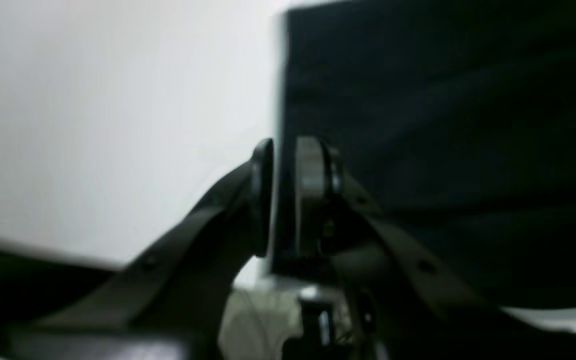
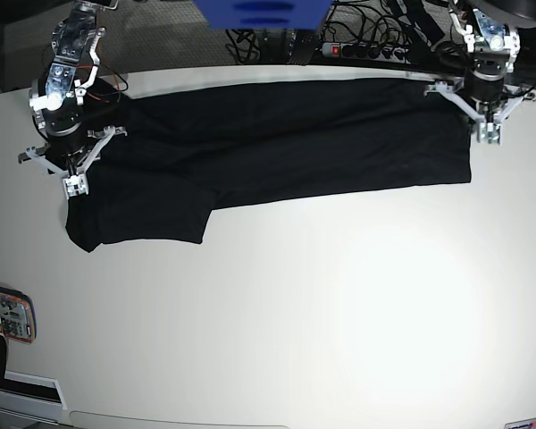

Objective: Fold the T-shirt properly
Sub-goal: 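Move the right gripper along the strip and grasp its folded end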

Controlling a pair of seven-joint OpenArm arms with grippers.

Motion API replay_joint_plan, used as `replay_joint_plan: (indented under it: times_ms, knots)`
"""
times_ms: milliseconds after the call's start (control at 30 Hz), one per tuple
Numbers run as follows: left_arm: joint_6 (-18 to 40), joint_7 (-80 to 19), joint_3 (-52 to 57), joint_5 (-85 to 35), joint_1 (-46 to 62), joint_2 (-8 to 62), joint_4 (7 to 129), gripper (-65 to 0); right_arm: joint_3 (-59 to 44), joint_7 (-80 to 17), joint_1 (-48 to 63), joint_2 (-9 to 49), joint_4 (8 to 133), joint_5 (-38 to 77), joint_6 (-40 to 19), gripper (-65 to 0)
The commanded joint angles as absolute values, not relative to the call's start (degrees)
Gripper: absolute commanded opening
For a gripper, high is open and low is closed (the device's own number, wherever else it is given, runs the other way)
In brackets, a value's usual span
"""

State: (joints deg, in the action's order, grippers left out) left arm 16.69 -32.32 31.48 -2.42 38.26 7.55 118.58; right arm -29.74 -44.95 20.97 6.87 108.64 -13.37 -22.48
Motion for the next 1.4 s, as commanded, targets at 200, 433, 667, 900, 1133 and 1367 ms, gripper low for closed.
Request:
replay_joint_plan:
  times_ms: [200,433,667,900,1133,1367]
  knots:
    - [15.9,-31.5,25.2,-2.0,34.9,7.6,120.0,-55.9,-29.8,-44.3,15.0,7.5,109.6,-13.0,-22.1,-49.3]
    - [15.8,-31.5,23.3,-2.0,33.8,7.6,120.0,-55.9,-26.9,-44.4,8.7,7.5,108.7,-13.0,-22.1,-48.8]
    - [15.8,-31.5,23.3,-2.0,34.0,7.6,120.0,-55.9,-18.5,-51.5,0.7,7.6,107.4,-13.0,-22.1,-48.7]
    - [15.8,-31.5,23.5,-2.0,34.2,7.6,120.0,-55.9,-8.2,-55.8,-5.3,7.6,98.2,-13.0,-22.1,-48.7]
    - [15.8,-31.5,23.4,-2.0,34.2,7.6,119.9,-55.9,-1.1,-55.6,-5.3,7.5,92.8,-12.6,-22.1,-48.6]
    - [16.0,-31.5,23.4,-1.8,34.2,8.0,119.9,-55.9,0.7,-55.6,-5.3,7.3,87.5,-12.5,-22.1,-48.6]
